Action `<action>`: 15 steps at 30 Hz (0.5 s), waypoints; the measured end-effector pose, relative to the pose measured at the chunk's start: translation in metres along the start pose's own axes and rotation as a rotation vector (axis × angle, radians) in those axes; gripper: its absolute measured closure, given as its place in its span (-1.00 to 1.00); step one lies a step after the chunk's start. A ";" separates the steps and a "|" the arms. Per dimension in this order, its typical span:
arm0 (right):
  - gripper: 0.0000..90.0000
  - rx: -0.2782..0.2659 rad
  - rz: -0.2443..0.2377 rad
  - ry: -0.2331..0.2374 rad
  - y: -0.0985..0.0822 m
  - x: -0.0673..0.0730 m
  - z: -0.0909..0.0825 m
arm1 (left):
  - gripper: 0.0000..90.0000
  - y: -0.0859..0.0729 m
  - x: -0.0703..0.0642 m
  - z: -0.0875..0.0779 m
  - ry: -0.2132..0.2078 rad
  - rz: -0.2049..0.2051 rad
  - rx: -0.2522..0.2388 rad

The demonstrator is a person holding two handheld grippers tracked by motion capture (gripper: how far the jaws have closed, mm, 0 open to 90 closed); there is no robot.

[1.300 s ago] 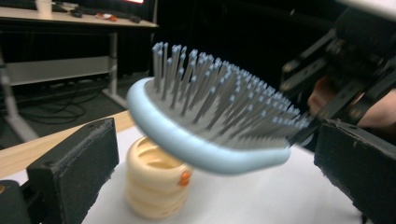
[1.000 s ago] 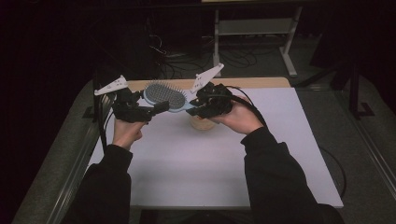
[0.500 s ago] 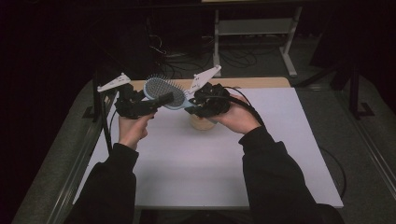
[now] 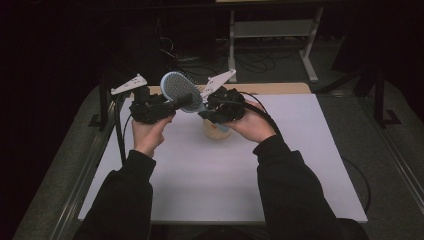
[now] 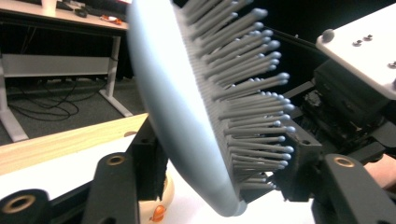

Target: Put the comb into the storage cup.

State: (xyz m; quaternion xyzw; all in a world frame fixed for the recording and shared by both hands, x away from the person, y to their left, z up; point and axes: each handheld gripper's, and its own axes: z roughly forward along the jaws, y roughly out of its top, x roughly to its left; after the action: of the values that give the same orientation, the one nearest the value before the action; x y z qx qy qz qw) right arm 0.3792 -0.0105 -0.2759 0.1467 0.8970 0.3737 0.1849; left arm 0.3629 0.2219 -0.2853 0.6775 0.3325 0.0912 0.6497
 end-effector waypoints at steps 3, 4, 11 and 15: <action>0.53 -0.009 0.009 0.000 0.001 0.000 0.001 | 0.09 0.003 -0.002 0.000 -0.005 0.020 -0.009; 0.53 -0.012 0.011 0.001 0.001 0.000 0.001 | 0.11 0.004 -0.003 0.000 -0.004 0.026 -0.012; 0.53 -0.016 0.025 0.002 0.003 0.000 0.005 | 0.21 0.009 -0.008 0.002 0.009 0.078 0.015; 0.52 -0.006 0.032 0.004 0.002 -0.001 0.008 | 0.27 0.012 -0.012 0.005 0.016 0.127 0.050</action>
State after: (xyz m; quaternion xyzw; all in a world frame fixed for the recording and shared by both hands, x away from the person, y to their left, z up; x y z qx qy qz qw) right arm 0.3839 -0.0052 -0.2796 0.1595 0.8938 0.3797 0.1777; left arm 0.3606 0.2118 -0.2713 0.7126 0.2963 0.1294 0.6227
